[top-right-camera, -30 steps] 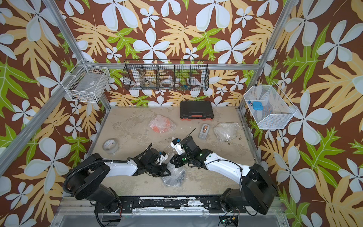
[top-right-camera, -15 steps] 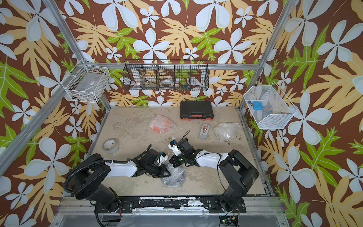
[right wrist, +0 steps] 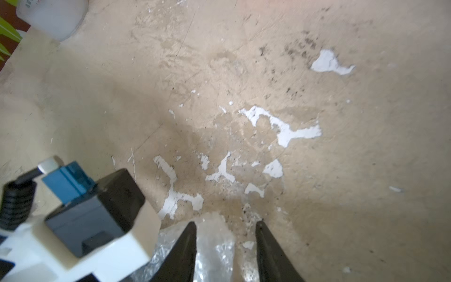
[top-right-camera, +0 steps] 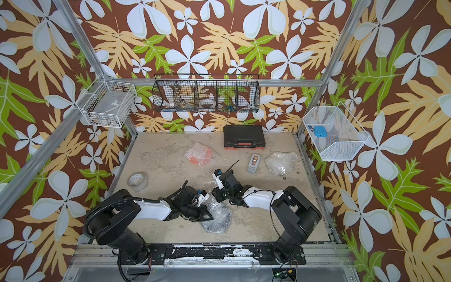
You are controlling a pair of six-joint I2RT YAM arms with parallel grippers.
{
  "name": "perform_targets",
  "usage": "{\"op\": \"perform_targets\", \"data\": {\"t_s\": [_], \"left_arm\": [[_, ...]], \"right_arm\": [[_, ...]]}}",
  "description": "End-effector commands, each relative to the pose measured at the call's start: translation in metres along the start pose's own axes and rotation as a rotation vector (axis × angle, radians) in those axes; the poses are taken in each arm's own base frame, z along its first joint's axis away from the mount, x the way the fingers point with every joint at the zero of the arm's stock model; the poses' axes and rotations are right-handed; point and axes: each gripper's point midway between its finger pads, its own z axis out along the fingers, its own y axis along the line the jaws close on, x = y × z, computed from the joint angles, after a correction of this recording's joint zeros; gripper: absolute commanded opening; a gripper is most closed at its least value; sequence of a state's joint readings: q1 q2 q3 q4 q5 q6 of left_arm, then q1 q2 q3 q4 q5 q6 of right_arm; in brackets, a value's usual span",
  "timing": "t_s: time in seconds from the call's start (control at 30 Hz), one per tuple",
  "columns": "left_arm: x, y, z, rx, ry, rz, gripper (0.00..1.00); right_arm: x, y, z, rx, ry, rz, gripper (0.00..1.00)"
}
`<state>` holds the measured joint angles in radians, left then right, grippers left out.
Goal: Wrap dinner plates in bubble wrap
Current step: Stick the tape on the bubble wrap.
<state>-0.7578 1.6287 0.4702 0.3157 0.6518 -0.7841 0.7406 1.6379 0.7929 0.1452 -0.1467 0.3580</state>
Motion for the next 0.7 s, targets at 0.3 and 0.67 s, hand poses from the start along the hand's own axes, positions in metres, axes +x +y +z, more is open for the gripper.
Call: {"op": "perform_targets", "data": {"t_s": [0.3,0.67], "left_arm": [[0.039,0.061,-0.007,-0.255,0.096,-0.176,0.02],[0.037,0.06,-0.006,-0.255,0.095,-0.175,0.02]], "right_arm": [[-0.008,0.035,-0.041,-0.133,0.098,0.097,0.39],[0.049,0.037,-0.006,-0.313,0.278,0.328,0.24]]}}
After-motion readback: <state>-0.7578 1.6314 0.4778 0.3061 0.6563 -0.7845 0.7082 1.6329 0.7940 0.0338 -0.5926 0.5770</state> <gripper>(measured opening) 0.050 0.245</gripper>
